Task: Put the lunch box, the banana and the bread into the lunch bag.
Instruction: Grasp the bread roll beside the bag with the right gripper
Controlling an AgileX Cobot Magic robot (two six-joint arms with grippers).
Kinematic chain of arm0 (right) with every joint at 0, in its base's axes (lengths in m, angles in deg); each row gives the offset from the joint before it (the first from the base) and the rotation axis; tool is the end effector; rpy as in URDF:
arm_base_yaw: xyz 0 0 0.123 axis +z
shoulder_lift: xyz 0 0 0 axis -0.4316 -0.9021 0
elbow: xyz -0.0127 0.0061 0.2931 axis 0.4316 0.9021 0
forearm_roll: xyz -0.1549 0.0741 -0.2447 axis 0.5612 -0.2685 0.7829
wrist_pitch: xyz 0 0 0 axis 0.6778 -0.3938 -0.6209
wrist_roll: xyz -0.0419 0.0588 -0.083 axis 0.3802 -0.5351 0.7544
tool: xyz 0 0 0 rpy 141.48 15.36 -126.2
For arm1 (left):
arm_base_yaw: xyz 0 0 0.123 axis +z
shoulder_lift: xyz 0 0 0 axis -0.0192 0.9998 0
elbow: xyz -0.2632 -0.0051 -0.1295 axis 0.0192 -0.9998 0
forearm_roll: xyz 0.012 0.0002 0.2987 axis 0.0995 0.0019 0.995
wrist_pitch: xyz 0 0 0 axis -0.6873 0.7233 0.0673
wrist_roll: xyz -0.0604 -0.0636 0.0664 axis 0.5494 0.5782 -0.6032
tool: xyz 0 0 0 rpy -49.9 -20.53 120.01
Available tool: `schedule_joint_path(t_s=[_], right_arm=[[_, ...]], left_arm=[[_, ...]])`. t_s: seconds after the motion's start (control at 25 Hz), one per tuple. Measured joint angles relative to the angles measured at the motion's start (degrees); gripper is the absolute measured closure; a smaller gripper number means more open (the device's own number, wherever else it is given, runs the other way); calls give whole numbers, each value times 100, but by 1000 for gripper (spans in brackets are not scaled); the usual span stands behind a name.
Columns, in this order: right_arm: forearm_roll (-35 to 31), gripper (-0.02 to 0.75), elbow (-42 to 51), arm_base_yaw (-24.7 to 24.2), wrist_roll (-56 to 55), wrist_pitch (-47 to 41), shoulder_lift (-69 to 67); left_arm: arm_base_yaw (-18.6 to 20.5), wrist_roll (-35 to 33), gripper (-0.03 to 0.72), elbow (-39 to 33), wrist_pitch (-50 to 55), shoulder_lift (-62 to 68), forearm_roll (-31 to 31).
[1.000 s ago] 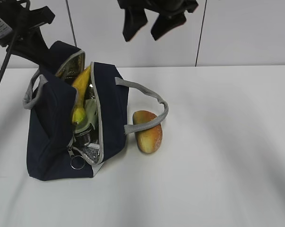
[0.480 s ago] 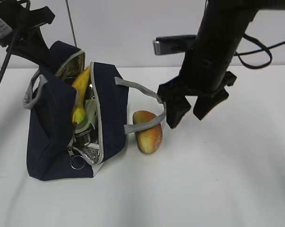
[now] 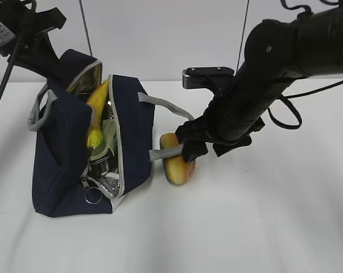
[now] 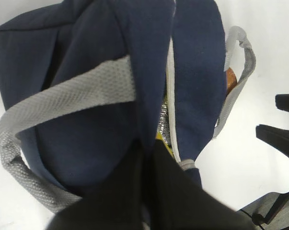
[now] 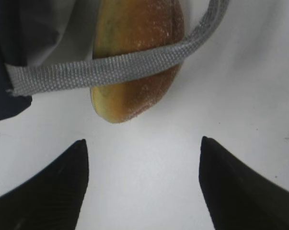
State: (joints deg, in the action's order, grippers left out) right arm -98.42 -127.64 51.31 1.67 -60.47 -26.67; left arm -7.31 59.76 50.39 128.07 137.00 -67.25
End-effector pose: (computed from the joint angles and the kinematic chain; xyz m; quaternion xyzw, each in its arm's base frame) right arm 0.3819 0.2011 0.1677 -0.2103 0.9577 0.1112 0.1619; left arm 0.4276 -0.0903 0.3070 0.0888 0.9634 -0.2065 0.1463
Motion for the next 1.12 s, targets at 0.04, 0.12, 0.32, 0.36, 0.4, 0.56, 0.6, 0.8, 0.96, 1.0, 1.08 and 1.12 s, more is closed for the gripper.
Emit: schedule_joint_path(t_s=[0.04,0.12,0.32,0.36,0.4,0.56,0.6,0.8,0.96,1.0,1.08,1.12], right_arm=[[-63,204,8,0,0,89,-68],[-246,174,2,0,29,191,-200],[-871,80,12,0,448,206,-494],[-928,76,12,0,490,253,-521],[-970,73,12,0,515,330,-545],[-1044,71,12,0,550,652,-662],[-1053,71,12,0,550,679,-733],[-1067,71,-70,0,563,847,-1093],[-1088,72,-366,0,575,921,-1262],[-1087,72,-446,0,575,921,-1304],[-1087,72,-546,0,575,921,-1373],[-1087,72,-591,0,575,921,-1410]], left_arm=[[0,0,687,0,0,0,0],[0,0,687,0,0,0,0],[0,0,687,0,0,0,8],[0,0,687,0,0,0,14],[0,0,687,0,0,0,20],[0,0,687,0,0,0,31],[0,0,687,0,0,0,31],[0,0,687,0,0,0,59],[0,0,687,0,0,0,61],[0,0,687,0,0,0,71],[0,0,687,0,0,0,73],[0,0,687,0,0,0,79]])
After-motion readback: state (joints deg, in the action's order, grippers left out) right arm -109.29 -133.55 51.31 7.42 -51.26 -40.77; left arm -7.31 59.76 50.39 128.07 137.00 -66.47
